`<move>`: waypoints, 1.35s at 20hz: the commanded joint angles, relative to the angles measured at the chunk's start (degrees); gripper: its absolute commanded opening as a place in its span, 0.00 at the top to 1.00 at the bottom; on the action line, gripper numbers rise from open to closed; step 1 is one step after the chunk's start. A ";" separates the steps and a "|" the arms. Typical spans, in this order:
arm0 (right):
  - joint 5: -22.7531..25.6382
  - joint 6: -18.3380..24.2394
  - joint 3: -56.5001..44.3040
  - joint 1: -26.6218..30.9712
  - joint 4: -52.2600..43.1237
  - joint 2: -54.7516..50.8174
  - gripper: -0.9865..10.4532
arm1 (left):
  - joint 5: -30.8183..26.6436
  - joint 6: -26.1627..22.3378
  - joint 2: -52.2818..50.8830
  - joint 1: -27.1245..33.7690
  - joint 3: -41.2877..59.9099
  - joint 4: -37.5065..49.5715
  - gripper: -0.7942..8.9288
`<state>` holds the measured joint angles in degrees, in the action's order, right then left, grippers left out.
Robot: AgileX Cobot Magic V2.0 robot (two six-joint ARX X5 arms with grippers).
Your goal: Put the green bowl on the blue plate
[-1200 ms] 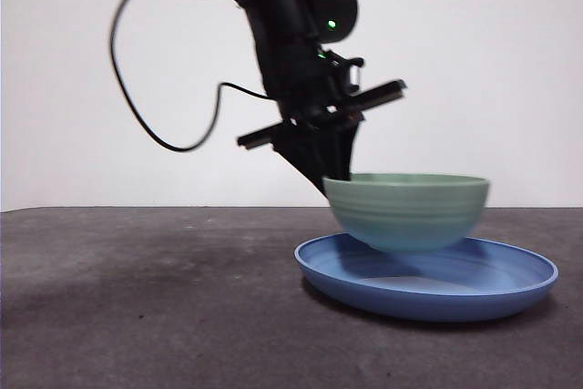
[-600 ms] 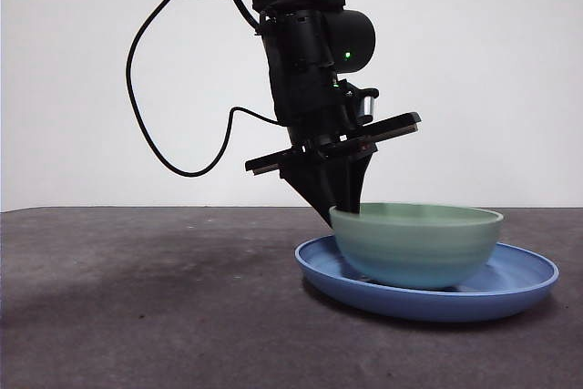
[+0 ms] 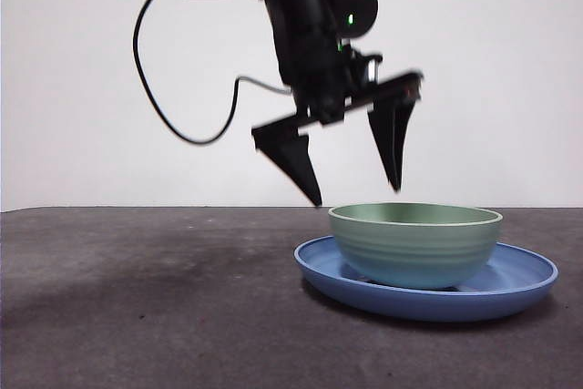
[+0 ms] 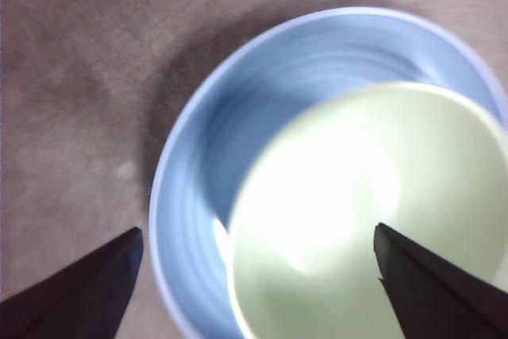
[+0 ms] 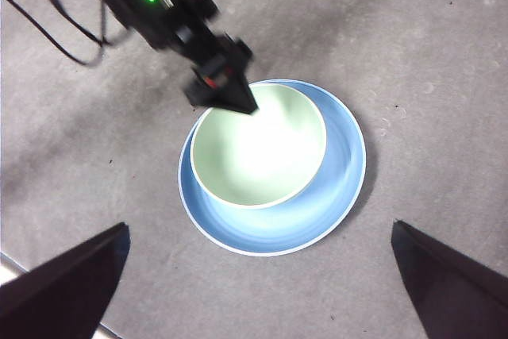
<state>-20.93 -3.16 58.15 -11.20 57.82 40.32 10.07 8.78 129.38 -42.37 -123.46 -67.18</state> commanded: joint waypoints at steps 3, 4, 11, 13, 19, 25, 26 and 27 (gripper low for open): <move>0.00 0.24 1.11 -0.17 -0.33 0.39 0.40 | 0.31 -5.20 -0.17 -0.72 -7.45 -9.64 0.43; -0.02 0.15 1.11 -0.17 -0.33 0.39 0.40 | 0.28 -5.73 -1.40 -0.68 -7.45 -10.99 0.43; -0.07 -1.36 1.11 -0.17 -0.35 1.20 0.40 | 0.28 -7.78 -16.46 -0.28 -4.72 -14.16 0.38; -0.04 -1.36 1.11 -0.17 -0.33 1.60 0.40 | 0.28 -8.85 -21.57 -0.28 -1.31 -13.79 0.34; -0.09 -1.38 1.11 -0.17 0.33 3.15 0.40 | 0.28 -9.81 -40.85 0.37 21.05 -5.11 0.34; -0.02 -1.27 1.11 -0.17 2.64 5.35 0.40 | 0.28 -11.06 -63.30 3.04 51.08 11.80 0.34; -0.04 -1.20 1.11 -0.17 3.08 5.79 0.40 | 0.28 -11.06 -66.38 3.21 54.93 14.14 0.34; -0.04 -0.98 1.11 -0.17 3.39 6.21 0.40 | 0.28 -10.91 -69.26 3.21 58.38 16.26 0.34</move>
<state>-20.95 -3.90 58.15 -11.20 61.47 46.19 10.26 -1.21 60.23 -38.87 -65.08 -51.94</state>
